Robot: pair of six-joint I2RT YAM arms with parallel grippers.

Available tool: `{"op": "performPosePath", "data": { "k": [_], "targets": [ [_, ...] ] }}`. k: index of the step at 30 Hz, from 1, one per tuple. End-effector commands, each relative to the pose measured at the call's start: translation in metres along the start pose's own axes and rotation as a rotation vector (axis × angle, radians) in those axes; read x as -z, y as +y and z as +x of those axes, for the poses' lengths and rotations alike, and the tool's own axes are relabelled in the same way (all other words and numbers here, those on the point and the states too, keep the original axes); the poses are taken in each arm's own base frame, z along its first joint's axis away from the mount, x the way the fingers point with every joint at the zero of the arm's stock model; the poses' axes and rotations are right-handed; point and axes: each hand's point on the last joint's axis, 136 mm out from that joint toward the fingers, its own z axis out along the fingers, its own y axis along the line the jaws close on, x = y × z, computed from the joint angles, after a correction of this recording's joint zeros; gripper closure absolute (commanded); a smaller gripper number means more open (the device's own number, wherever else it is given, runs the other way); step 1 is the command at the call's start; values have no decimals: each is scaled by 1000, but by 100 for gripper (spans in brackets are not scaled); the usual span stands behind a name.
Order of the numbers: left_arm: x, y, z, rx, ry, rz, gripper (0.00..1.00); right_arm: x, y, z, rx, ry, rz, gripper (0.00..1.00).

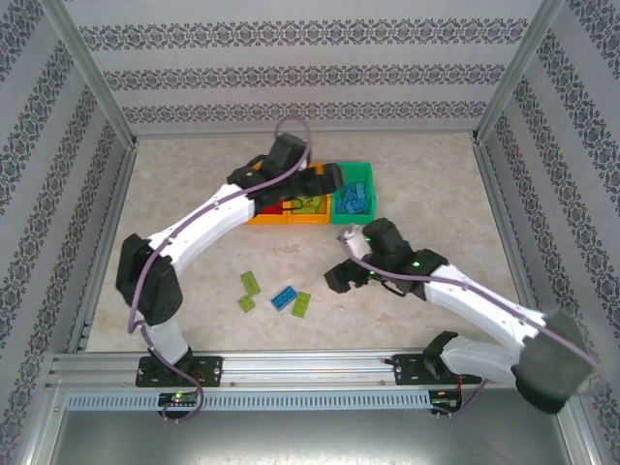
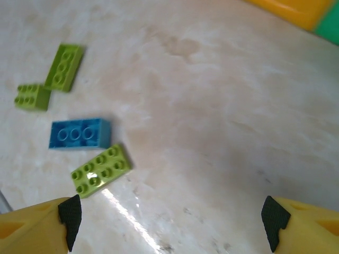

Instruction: Sort the legos into containers by color

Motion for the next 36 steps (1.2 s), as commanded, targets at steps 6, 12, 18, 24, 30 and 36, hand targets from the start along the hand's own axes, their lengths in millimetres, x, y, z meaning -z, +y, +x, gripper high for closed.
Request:
{"op": "performPosePath", "data": {
  "k": [6, 12, 18, 24, 30, 36],
  "targets": [
    [43, 111, 2, 113, -101, -181, 1, -46, 52, 24, 328, 214, -53, 4],
    [74, 142, 9, 115, -122, -271, 1, -66, 64, 40, 424, 326, -66, 2],
    [94, 162, 12, 133, -162, -303, 1, -83, 75, 47, 485, 369, -56, 2],
    [101, 176, 17, 157, -157, -339, 1, -101, 78, 61, 534, 460, -43, 2],
    [107, 177, 19, 135, -166, -333, 1, -113, 73, 67, 559, 507, -19, 4],
    [110, 182, 22, 138, -168, -342, 1, -118, 67, 71, 594, 546, 2, 6]
  ]
}}
